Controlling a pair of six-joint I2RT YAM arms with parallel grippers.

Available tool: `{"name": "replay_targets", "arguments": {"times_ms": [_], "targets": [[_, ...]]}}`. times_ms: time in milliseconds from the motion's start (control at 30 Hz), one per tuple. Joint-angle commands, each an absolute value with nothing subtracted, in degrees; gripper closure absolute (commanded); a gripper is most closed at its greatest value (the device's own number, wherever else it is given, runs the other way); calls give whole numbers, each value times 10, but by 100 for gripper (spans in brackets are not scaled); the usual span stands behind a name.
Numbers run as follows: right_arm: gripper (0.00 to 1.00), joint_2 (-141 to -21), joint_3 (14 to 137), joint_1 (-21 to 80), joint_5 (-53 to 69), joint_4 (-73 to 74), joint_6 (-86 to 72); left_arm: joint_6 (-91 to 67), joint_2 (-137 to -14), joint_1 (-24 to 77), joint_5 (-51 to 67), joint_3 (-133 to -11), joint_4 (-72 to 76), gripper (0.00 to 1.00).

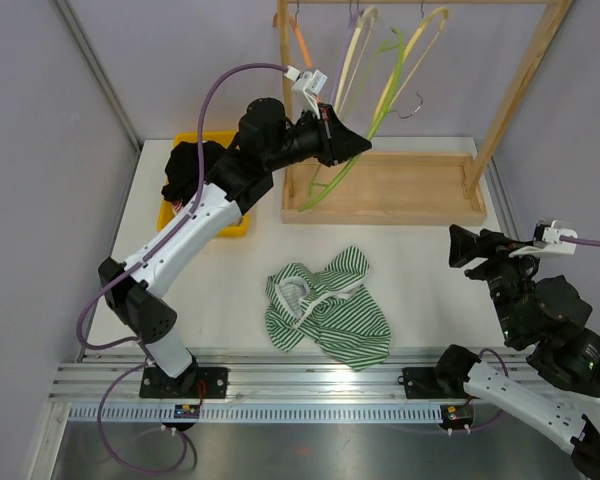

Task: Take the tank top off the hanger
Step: Pass the hanger from the left arm to the right

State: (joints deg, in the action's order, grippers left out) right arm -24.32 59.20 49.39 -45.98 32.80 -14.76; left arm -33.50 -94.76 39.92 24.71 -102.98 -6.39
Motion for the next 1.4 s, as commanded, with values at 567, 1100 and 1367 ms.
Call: {"name": "replay_targets", "arguments": {"times_ms": [567, 1100, 1367], "targets": [[29, -242, 558, 492, -454, 315, -165, -320, -1111, 348, 218, -1353, -173, 100], [28, -266, 523, 492, -404, 290, -167, -313, -1117, 381, 71, -1413, -180, 100], [27, -273, 494, 492, -382, 272, -179, -351, -1123, 395, 88, -1413, -148, 100]]}}
